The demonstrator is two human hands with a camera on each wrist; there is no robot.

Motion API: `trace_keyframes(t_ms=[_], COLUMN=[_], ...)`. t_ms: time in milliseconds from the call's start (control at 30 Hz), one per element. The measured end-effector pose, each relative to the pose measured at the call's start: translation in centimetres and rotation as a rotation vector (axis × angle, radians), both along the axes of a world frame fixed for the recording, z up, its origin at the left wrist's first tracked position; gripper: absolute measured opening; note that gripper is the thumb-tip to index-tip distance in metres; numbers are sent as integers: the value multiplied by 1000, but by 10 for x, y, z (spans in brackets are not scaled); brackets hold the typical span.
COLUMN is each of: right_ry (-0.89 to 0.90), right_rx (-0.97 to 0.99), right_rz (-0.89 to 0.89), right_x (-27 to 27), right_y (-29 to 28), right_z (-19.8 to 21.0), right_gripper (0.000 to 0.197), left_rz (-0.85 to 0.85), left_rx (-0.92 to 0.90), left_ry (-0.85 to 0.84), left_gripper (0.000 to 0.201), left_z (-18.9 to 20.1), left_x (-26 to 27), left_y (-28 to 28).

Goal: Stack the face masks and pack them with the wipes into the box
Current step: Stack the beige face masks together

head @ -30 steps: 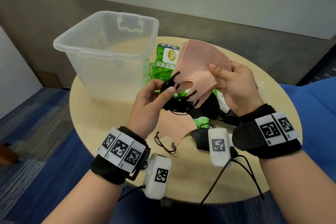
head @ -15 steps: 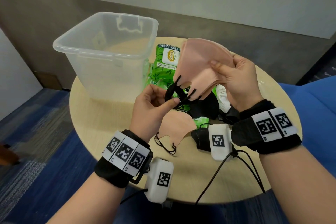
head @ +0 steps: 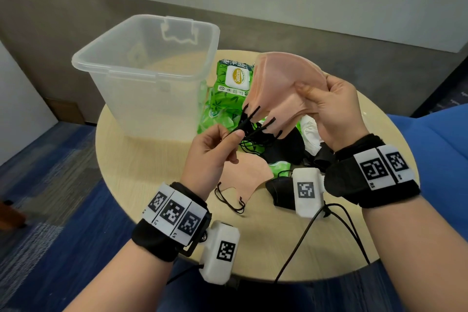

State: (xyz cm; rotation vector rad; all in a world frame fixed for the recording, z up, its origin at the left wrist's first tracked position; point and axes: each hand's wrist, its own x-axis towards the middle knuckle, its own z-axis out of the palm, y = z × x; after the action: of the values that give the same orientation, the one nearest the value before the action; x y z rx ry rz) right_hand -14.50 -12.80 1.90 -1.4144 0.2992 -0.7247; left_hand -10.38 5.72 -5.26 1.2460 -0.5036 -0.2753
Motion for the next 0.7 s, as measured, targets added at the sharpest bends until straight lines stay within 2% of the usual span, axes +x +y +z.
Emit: trace_keyframes(t_ms=[67,200,267,300,433,500,533,600,700], right_ry=[4,2,6,16,56,52,46,37,33], right_rx=[-20,-86,-122,-154,-206,-186,-168,-124,-68], right_rz=[-5,-5,15,34,136,183,201,215,166], right_x=[1,1,0,-1,0,1,1,1,2], right_y=[0,0,0,0,8,13,15,15,10], right_z=[1,1,1,0,-4,-5,-5,-4,-2], right_gripper=[14,14,15,16,18,18,18,18,17], left_rz=[-19,25,62,76,43,-38,-71,-85,-66], left_rx=[63,162,215,236,266,230,199,154,125], left_ry=[12,154,116,76,-107,-95,-68,-26,23], left_gripper=[29,34,21,22,81,92,90,73,56], left_z=[-1,-1,-3,-2,4,7,7,3,-4], left_x=[-1,-2,1,3,11,15,15,14,7], left_y=[-1,-2,-2,-2,-3,-6,-7,-9,-10])
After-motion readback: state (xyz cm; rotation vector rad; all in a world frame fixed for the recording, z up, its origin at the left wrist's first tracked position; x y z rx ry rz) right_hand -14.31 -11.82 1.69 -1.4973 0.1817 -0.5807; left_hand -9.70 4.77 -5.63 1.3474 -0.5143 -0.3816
